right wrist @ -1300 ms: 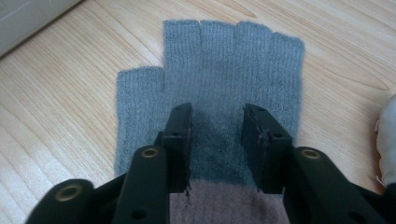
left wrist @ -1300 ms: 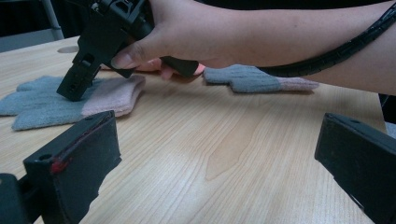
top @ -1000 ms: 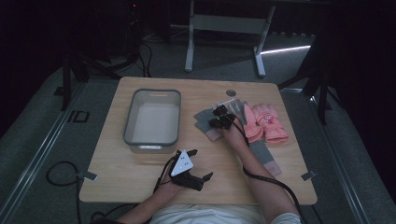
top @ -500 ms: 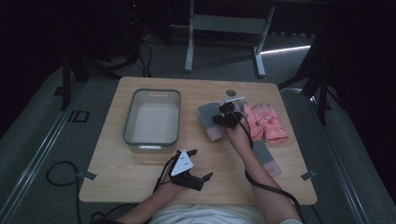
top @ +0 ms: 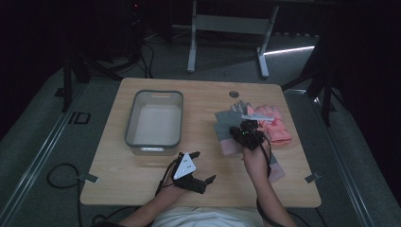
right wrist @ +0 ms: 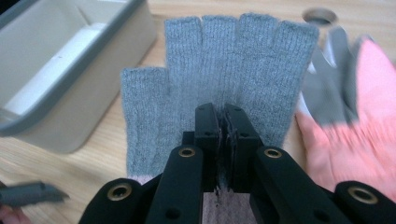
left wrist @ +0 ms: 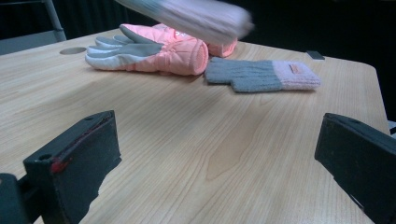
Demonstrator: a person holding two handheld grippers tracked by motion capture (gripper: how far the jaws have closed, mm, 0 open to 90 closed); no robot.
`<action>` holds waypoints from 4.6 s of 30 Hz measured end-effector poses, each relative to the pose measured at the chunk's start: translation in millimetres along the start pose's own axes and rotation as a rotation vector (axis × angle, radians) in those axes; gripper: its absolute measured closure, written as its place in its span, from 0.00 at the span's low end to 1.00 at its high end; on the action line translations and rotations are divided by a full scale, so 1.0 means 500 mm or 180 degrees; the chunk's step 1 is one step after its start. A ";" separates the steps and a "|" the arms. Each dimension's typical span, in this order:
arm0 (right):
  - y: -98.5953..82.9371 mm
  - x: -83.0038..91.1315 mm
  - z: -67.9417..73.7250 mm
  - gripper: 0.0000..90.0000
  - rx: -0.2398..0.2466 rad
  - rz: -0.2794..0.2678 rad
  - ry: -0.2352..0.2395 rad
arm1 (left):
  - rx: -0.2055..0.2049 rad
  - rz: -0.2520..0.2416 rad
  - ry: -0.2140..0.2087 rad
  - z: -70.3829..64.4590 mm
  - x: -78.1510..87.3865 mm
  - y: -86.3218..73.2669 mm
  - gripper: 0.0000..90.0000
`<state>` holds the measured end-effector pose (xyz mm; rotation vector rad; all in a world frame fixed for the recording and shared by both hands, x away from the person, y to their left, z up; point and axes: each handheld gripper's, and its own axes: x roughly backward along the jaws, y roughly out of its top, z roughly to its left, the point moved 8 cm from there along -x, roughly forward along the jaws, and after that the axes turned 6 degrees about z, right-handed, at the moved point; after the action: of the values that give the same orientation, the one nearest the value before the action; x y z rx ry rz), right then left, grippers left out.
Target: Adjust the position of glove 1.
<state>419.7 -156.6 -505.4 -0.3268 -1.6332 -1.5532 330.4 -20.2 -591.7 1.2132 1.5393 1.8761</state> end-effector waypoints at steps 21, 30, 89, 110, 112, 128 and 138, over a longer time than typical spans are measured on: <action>-0.150 -0.148 0.015 0.94 -0.0625 0.0316 -0.0081 | -0.0143 0.0015 0.0095 -0.007 0.002 -0.001 0.00; -0.149 -0.154 0.017 0.88 -0.0602 0.0285 -0.0127 | -0.0118 0.0018 0.0095 -0.006 0.001 -0.001 0.00; -0.227 -0.010 -0.262 0.91 0.0808 0.0732 0.0002 | -0.0016 0.0057 0.0083 -0.001 -0.003 -0.001 0.00; -0.213 0.080 -0.198 0.94 -0.0430 0.0335 -0.0324 | -0.0030 0.0052 0.0093 -0.001 -0.003 -0.001 0.00; -0.220 0.063 -0.196 0.94 -0.0438 0.0393 -0.0361 | -0.0037 0.0057 0.0092 -0.002 -0.003 -0.001 0.00; -0.255 0.005 -0.217 0.79 -0.0425 0.0525 -0.0551 | -0.0024 0.0057 0.0086 -0.001 -0.003 -0.001 0.00; -0.238 0.026 -0.227 0.70 -0.0030 0.0499 -0.0328 | -0.0009 0.0048 0.0068 -0.001 -0.003 -0.001 0.00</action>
<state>373.5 -288.8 -592.8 -0.5350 -1.6378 -1.4467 330.4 -21.4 -592.6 1.2107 1.5421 1.9060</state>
